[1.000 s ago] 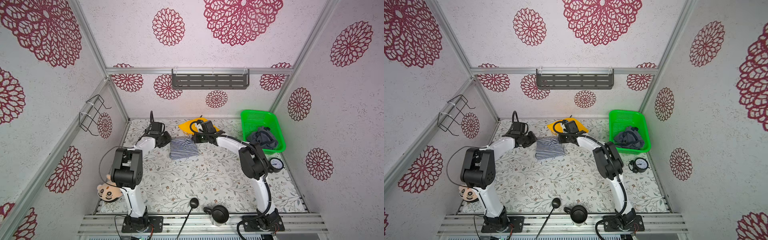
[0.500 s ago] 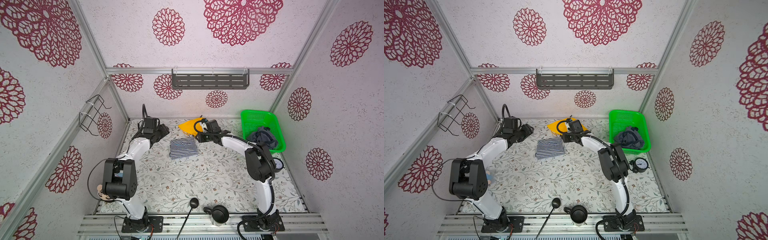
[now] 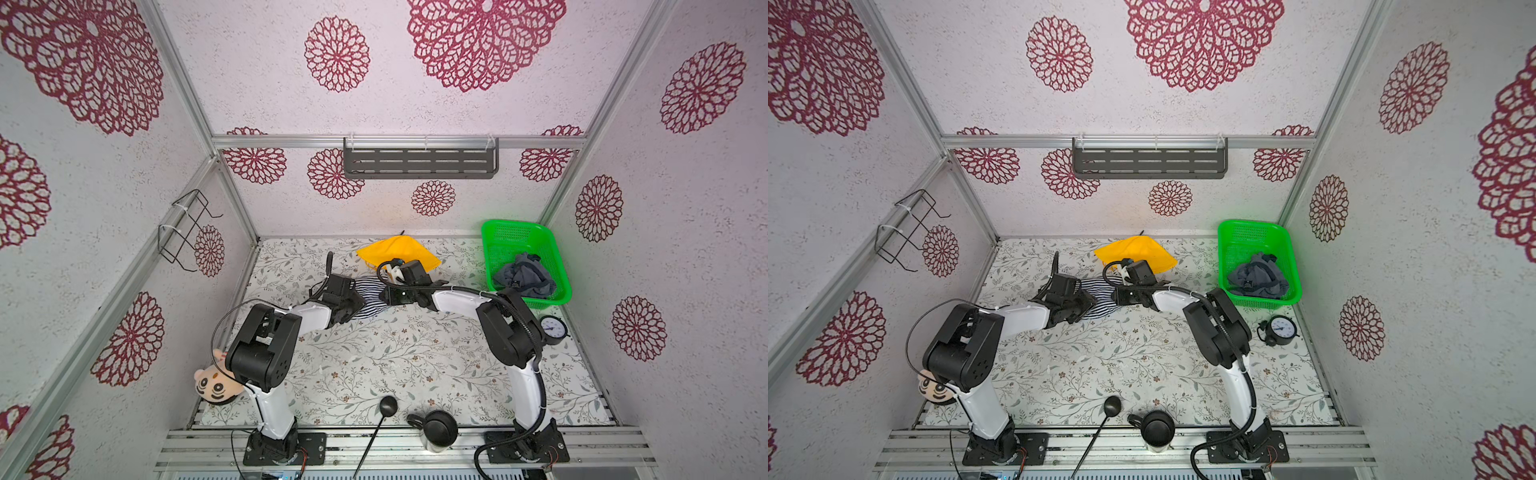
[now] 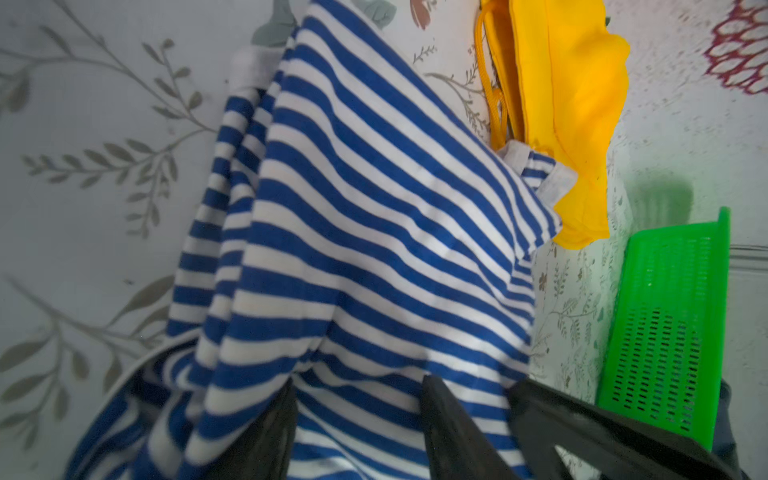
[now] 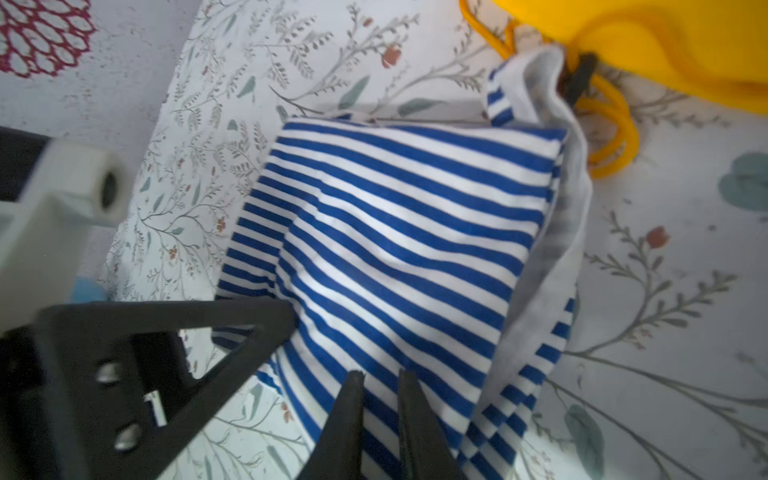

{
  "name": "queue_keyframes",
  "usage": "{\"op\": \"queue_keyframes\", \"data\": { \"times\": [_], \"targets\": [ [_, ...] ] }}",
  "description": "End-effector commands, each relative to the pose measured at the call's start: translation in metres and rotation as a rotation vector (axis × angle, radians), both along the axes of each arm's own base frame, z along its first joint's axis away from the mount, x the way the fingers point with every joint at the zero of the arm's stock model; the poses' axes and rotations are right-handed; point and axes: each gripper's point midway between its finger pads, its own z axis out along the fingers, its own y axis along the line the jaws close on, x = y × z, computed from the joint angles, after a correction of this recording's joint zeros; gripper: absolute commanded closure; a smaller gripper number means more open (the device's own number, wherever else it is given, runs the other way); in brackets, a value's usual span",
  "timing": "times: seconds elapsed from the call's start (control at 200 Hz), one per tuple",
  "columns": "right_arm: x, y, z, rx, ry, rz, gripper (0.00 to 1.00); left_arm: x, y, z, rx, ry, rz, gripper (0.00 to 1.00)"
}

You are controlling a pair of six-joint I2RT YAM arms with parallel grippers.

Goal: Fold and stack the tank tops

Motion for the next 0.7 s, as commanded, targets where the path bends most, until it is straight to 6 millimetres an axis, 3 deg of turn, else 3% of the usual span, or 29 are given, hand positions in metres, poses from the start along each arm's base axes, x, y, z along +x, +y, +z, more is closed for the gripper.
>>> {"op": "queue_keyframes", "data": {
  "times": [0.0,0.135,0.28,0.37,0.49,0.696],
  "targets": [
    [0.018,-0.015,-0.001,0.008,-0.006,-0.070,0.82,-0.004,0.023,-0.027,0.004,0.039,0.098,0.48],
    [0.023,-0.025,0.005,-0.025,-0.017,-0.074,0.82,-0.004,0.020,-0.004,-0.016,-0.008,0.092,0.47],
    [0.023,-0.030,0.059,-0.026,-0.115,-0.071,0.81,0.005,0.017,0.050,0.003,-0.092,0.053,0.39],
    [0.013,-0.025,0.084,0.000,-0.146,-0.048,0.81,0.009,0.013,0.072,0.021,-0.122,0.021,0.35],
    [-0.012,0.005,0.091,0.038,-0.139,0.034,0.81,0.015,0.011,0.069,0.026,-0.120,0.017,0.34],
    [-0.022,0.042,0.059,0.122,-0.049,0.081,0.81,0.022,0.031,0.045,0.028,-0.094,0.089,0.35]
  ]
}}
